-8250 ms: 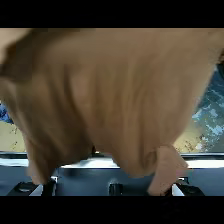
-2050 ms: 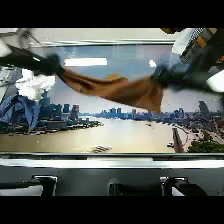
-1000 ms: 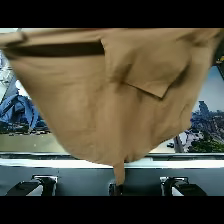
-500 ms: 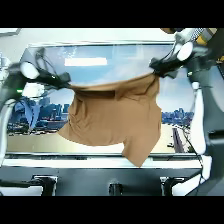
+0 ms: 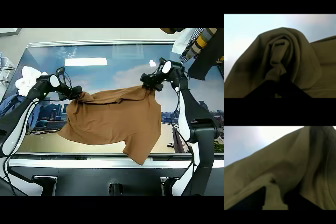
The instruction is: Fold the clothes and pants, and hang the long-sleeved shirts on hangers.
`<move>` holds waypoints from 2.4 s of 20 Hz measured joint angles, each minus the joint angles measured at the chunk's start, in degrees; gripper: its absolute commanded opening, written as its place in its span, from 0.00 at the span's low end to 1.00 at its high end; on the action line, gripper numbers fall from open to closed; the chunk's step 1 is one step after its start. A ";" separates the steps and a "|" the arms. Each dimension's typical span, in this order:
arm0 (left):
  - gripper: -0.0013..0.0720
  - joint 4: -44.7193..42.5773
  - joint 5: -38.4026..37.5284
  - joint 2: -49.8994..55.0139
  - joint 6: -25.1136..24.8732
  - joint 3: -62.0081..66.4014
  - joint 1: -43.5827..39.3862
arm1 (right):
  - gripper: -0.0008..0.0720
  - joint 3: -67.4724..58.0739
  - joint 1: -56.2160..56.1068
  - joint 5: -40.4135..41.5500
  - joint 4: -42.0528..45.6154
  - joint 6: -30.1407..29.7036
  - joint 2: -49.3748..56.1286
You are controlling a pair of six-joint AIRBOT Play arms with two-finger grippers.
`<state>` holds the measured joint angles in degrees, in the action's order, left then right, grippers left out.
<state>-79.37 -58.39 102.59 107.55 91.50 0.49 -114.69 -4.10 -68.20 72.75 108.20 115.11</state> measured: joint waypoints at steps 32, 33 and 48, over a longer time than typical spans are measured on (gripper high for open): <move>0.74 7.23 -18.23 -35.63 -17.55 -38.49 29.35 | 0.71 71.04 31.19 -2.38 -24.02 -40.30 -34.32; 0.74 7.76 -17.86 -35.63 -17.55 -38.56 29.35 | 0.63 71.45 31.17 -1.77 -25.55 -41.00 -33.70; 0.74 25.81 -3.58 -37.11 -34.12 -54.31 32.11 | 0.05 72.46 27.54 -0.26 -29.75 -44.15 -35.58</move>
<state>-53.56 -61.98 65.47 73.43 37.19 32.60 -42.24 23.44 -68.47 43.00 64.05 79.53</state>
